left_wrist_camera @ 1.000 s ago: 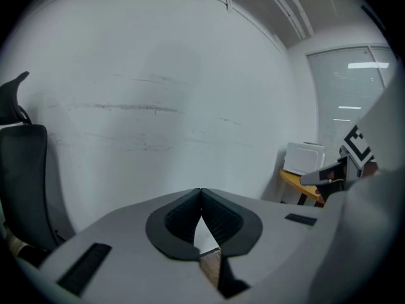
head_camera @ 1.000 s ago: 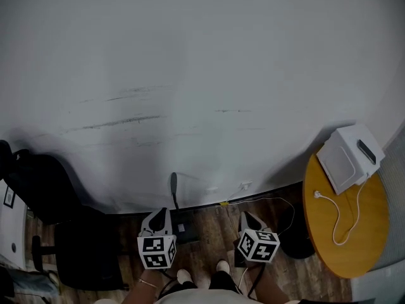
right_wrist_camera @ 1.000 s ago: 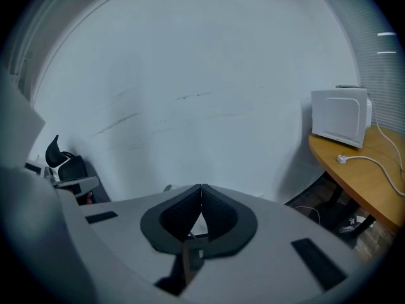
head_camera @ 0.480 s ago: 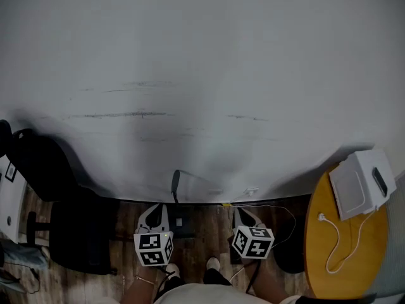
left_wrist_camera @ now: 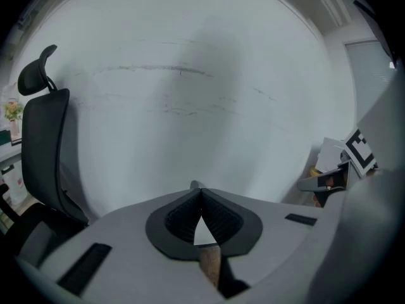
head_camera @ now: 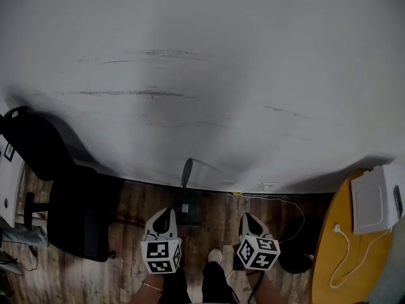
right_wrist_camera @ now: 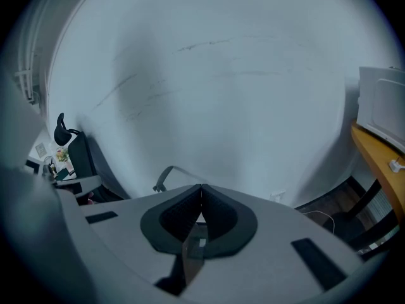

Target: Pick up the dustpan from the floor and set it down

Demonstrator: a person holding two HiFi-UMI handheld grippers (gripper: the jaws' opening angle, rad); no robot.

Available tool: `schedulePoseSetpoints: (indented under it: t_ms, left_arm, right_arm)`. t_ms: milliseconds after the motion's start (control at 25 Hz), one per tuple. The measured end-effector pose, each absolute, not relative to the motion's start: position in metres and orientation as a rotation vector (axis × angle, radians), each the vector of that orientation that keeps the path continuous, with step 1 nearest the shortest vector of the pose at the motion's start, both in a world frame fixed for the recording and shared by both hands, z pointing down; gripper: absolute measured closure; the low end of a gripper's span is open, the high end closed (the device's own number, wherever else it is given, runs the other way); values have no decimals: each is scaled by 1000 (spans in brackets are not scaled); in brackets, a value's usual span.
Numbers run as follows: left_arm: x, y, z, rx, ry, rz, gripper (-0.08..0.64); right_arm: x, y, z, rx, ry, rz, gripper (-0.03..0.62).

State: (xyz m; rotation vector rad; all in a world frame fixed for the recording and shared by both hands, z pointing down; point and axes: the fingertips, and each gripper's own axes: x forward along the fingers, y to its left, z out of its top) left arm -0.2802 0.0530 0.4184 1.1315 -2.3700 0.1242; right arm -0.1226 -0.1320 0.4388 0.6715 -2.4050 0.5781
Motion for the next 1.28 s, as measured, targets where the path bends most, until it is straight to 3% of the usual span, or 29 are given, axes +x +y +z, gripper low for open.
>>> schedulePoseSetpoints:
  t_ms: [640,1280]
  left_arm:
    - [-271,65,584,1135,-2316,167,543]
    - [-271,57,621,1169,-2296,182,540]
  right_arm:
    - [-125,-94,611,602,-2308,595,560]
    - [-120,-92,637,637,-2290,573,560]
